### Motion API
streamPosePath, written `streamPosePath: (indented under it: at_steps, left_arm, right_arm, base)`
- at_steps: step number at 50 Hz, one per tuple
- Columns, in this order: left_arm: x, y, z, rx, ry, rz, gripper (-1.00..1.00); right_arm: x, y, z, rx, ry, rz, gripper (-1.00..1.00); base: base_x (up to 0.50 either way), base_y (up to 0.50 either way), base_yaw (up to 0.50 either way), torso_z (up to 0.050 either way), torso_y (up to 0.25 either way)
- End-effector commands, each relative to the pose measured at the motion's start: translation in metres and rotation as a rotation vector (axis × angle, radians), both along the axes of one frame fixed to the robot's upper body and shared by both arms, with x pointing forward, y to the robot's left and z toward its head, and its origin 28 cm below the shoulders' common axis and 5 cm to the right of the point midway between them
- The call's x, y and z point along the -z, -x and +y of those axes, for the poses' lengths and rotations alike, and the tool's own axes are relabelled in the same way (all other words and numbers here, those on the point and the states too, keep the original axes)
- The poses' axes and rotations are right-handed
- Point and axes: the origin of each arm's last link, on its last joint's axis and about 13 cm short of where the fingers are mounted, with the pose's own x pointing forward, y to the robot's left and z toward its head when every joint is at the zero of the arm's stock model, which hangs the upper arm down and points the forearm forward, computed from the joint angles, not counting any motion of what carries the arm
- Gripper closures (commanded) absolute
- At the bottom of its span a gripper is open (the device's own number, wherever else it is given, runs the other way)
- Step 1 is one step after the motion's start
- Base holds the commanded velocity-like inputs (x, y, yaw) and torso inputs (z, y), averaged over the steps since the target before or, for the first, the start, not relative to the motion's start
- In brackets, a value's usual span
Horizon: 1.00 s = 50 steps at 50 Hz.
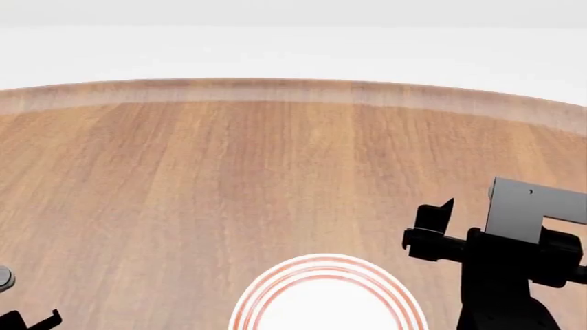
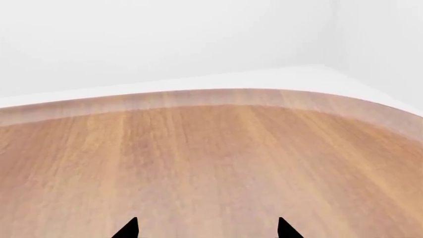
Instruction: Pick up the red mug and put it on the plate
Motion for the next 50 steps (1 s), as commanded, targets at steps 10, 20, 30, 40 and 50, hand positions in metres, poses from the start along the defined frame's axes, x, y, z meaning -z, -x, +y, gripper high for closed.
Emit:
streamPosePath:
  at_steps: [10,20,30,40,50]
  left_arm:
    - [-0.028,0.007,-0.017,0.161,-0.021,-0.081,1.0]
    - [-0.044,0.005,-0.031,0.302,-0.074,-0.091,1.0]
    - [-0.058,-0.004,-0.062,0.496,-0.11,-0.12,1.0]
    - [-0.065,-0.004,-0.101,0.696,-0.138,-0.151,1.0]
    - [-0.079,-0.012,-0.136,0.881,-0.145,-0.178,1.0]
  right_arm:
    - [0.0,0.001,0.0,-0.007,-0.033,-0.009,-1.0]
    - [-0.003,-0.001,0.002,-0.013,-0.033,-0.011,-1.0]
    - [-0.001,-0.002,0.004,-0.022,-0.037,-0.01,-1.0]
    - [0.0,-0.004,0.006,-0.034,-0.044,-0.005,-1.0]
    - [0.0,-0.004,0.006,-0.034,-0.049,-0.002,-1.0]
  base:
    - [0.0,0.0,0.0,0.0,0.0]
    - [0.0,0.0,0.0,0.0,0.0]
    - [0.0,0.0,0.0,0.0,0.0]
    - [0.0,0.0,0.0,0.0,0.0]
    - [0.0,0.0,0.0,0.0,0.0]
